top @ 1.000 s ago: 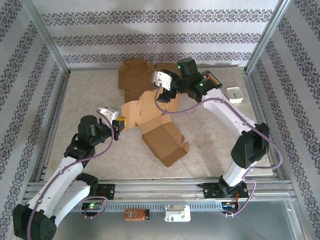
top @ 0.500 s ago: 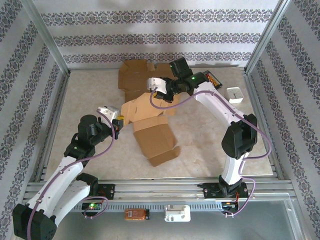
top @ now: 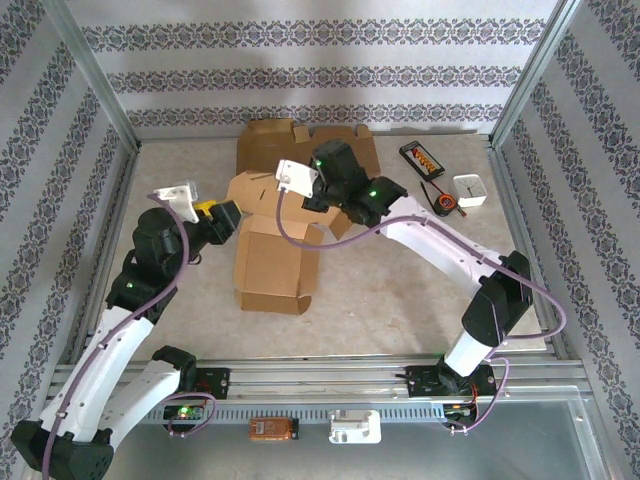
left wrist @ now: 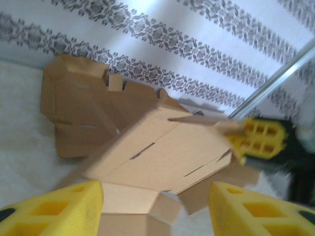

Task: Fold the paper box

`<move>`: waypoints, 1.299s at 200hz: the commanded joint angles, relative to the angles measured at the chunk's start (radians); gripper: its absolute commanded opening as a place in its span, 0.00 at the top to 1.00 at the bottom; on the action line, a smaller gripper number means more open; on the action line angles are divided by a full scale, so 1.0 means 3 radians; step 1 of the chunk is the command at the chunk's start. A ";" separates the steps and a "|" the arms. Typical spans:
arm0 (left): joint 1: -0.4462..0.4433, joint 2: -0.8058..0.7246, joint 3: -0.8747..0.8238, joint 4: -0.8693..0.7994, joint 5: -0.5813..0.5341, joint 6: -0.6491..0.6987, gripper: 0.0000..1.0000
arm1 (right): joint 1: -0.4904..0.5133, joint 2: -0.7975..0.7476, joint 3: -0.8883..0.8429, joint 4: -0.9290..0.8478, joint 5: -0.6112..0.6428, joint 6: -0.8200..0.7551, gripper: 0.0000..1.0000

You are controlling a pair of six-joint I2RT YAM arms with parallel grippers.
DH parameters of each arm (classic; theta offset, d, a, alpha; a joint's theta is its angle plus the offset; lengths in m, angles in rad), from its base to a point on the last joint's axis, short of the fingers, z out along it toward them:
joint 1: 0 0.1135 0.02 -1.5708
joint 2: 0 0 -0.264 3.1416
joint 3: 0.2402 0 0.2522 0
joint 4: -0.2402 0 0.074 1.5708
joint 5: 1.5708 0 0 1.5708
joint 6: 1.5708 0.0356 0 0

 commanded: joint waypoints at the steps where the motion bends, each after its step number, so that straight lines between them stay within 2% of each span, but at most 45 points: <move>1: 0.0045 0.0135 0.0092 -0.0370 0.0017 -0.1196 0.45 | 0.0072 -0.0006 -0.0255 0.0305 0.0803 -0.0054 1.00; 35: 0.0044 0.0400 -0.0033 0.0183 0.0402 -0.1878 0.53 | 0.0124 0.0047 -0.0575 0.0795 0.1041 -0.0175 1.00; 77: 0.0043 0.0770 -0.0259 0.0775 0.0300 -0.2188 0.60 | 0.0147 0.0233 -0.0919 0.1365 0.1266 -0.0157 1.00; 114: 0.0031 0.1114 -0.0198 0.1172 0.0618 -0.2225 0.57 | 0.0203 0.0338 -0.1046 0.1485 0.1389 -0.0129 1.00; 137: 0.0034 0.1278 -0.0292 0.1432 0.0591 -0.2459 0.47 | 0.0221 0.0323 -0.1067 0.1526 0.1394 -0.0120 0.98; 151: 0.0035 0.1393 -0.0350 0.1689 0.0581 -0.2616 0.46 | 0.0229 0.0308 -0.1072 0.1527 0.1385 -0.0120 0.98; 164: 0.0037 0.1495 -0.0310 0.1837 0.0563 -0.2605 0.51 | 0.0239 0.0292 -0.1084 0.1544 0.1375 -0.0143 0.98; 188: 0.0034 0.1714 -0.0093 0.1709 0.0539 -0.2410 0.63 | 0.0253 0.0251 -0.1128 0.1558 0.1352 -0.0170 0.98; 207: 0.0038 0.1868 -0.0027 0.1650 0.0569 -0.2381 0.64 | 0.0252 0.0226 -0.1149 0.1558 0.1371 -0.0191 0.98; 229: 0.0031 0.2001 -0.0126 0.1860 0.0666 -0.2521 0.65 | 0.0252 0.0209 -0.1154 0.1557 0.1373 -0.0177 0.98; 260: -0.0008 0.2159 -0.0208 0.2106 0.0865 -0.2581 0.72 | 0.0257 0.0220 -0.1134 0.1555 0.1350 -0.0146 0.98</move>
